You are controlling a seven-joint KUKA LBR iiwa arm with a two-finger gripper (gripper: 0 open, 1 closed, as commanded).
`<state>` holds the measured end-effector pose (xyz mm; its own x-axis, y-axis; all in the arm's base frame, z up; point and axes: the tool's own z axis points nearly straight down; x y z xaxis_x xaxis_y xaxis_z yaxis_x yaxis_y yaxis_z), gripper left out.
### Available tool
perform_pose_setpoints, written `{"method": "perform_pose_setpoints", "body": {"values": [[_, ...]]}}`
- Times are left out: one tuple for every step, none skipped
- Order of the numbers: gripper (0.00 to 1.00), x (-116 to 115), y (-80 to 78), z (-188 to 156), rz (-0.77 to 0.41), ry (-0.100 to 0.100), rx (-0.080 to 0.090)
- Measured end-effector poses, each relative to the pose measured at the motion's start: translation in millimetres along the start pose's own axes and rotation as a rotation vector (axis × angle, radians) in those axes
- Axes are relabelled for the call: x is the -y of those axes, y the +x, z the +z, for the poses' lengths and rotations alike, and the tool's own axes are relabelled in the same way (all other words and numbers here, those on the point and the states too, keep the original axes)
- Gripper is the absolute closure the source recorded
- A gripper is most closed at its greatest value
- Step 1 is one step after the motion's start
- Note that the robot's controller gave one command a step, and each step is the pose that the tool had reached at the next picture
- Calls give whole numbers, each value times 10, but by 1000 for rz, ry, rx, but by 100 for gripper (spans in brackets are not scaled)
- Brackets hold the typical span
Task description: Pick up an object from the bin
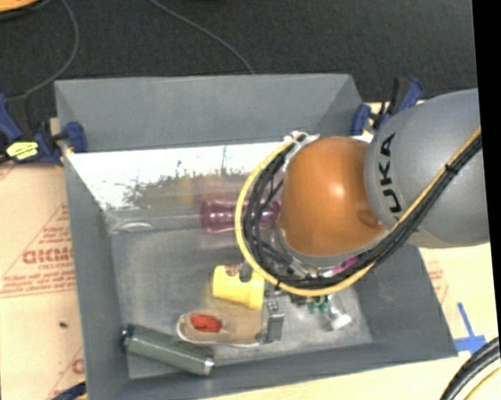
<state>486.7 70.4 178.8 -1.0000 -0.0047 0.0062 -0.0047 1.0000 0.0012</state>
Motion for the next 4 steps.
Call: {"method": "perform_pose_setpoints", "body": {"values": [[0,2,-16,-44,4,-1,8],[0,-74,-3,1110,62,-3,1],[0,-75,-157,331,31,-2,11],[0,-310,48,799,389,-4,-3]]}}
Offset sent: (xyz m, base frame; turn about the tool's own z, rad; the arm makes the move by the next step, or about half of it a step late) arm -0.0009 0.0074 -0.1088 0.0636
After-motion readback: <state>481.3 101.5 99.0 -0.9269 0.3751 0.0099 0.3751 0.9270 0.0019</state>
